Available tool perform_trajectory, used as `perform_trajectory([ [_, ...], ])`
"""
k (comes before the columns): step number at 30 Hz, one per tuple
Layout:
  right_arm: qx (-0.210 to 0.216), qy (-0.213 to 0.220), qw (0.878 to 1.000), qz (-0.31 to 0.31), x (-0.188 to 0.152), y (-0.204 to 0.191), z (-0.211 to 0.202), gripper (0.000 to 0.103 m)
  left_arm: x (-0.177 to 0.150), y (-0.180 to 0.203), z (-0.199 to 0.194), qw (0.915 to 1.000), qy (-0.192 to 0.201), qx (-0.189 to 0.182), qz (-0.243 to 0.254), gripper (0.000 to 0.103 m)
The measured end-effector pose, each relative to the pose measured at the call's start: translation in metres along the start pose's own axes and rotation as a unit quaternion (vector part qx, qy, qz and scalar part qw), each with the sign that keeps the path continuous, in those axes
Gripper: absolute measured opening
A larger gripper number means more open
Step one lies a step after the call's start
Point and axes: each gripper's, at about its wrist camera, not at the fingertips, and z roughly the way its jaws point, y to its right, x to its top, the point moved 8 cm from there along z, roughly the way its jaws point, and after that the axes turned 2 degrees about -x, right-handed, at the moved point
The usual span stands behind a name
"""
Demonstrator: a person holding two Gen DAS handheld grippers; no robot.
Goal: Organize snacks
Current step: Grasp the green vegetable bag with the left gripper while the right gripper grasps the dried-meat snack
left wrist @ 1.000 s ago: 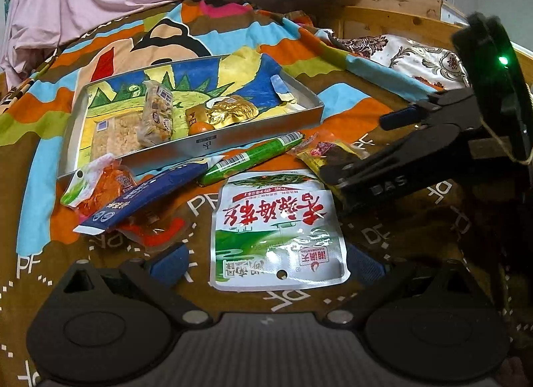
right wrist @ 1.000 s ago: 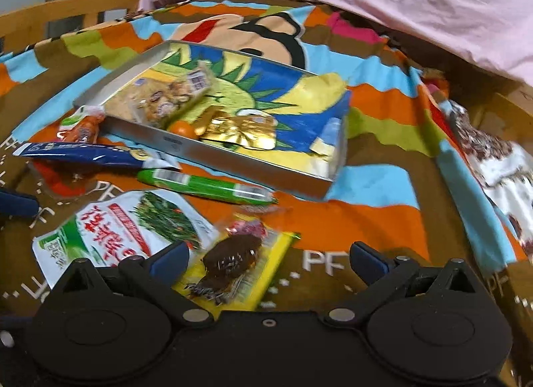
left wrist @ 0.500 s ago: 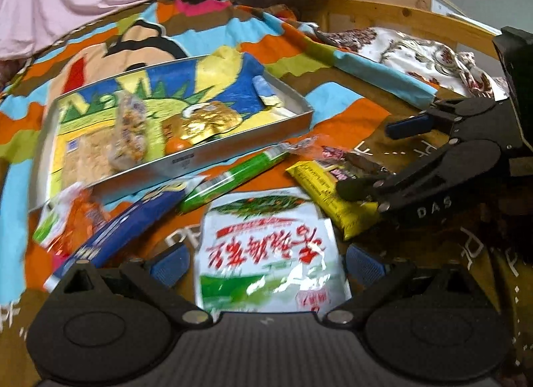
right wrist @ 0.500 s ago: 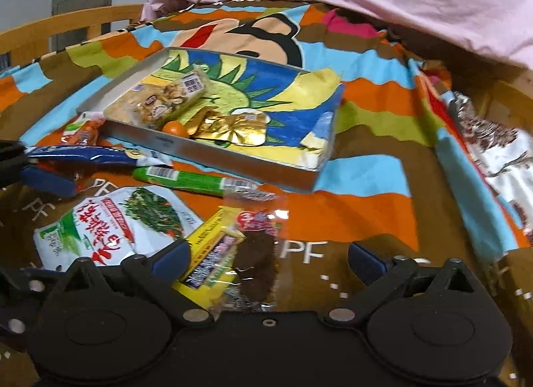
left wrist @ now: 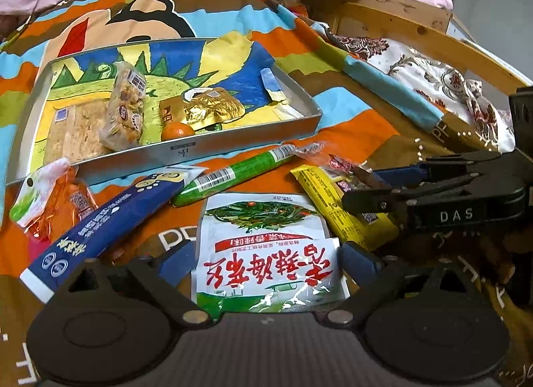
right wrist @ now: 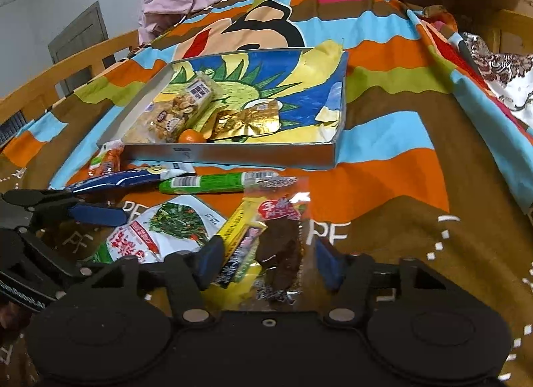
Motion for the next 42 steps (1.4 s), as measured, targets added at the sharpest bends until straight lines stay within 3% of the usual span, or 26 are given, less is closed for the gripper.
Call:
perform_trajectory([
  [1, 0.004, 0.000, 1.000, 0.005, -0.001, 0.000, -0.002, 0.050, 0.000, 0.001, -0.002, 1.0000, 0.000, 0.001, -0.001, 0.096],
  [10, 0.005, 0.002, 1.000, 0.019, -0.005, -0.002, -0.005, 0.050, -0.002, 0.000, -0.003, 0.9996, -0.005, 0.002, -0.028, 0.097],
  [14, -0.006, 0.012, 1.000, -0.008, -0.009, -0.009, -0.012, 0.049, -0.004, 0.001, -0.007, 0.9996, -0.002, 0.008, -0.027, 0.095],
  [19, -0.028, 0.030, 0.997, -0.068, -0.020, -0.027, -0.030, 0.049, -0.011, 0.001, -0.028, 0.9978, 0.015, 0.012, -0.063, 0.094],
  [20, -0.032, 0.036, 0.995, -0.082, -0.022, -0.031, -0.034, 0.049, -0.013, 0.002, -0.034, 0.9973, 0.021, 0.011, -0.070, 0.079],
  [21, -0.035, 0.039, 0.994, -0.094, -0.023, -0.034, -0.037, 0.049, -0.014, 0.004, -0.040, 0.9968, 0.031, -0.005, -0.074, 0.073],
  [24, -0.036, 0.042, 0.991, -0.124, -0.027, -0.045, -0.041, 0.049, -0.015, 0.010, -0.054, 0.9961, 0.050, -0.002, -0.073, 0.070],
  [26, -0.036, 0.038, 0.990, -0.131, -0.030, -0.049, -0.040, 0.049, -0.019, 0.009, -0.051, 0.9972, 0.038, 0.012, -0.064, 0.071],
  [29, -0.038, 0.033, 0.991, -0.122, -0.030, -0.047, -0.037, 0.049, -0.024, -0.003, -0.043, 0.9953, 0.021, 0.041, -0.085, 0.086],
  [33, -0.048, 0.029, 0.992, -0.110, -0.028, -0.040, -0.034, 0.049, -0.021, -0.011, -0.038, 0.9927, 0.018, 0.019, -0.118, 0.090],
  [38, -0.044, 0.021, 0.995, -0.092, -0.030, -0.034, -0.029, 0.049, -0.014, -0.003, -0.026, 0.9953, 0.008, 0.015, -0.095, 0.101],
  [42, -0.039, 0.014, 0.995, -0.091, -0.032, -0.035, -0.025, 0.053, -0.012, 0.004, -0.009, 0.9969, -0.014, 0.024, -0.073, 0.102],
])
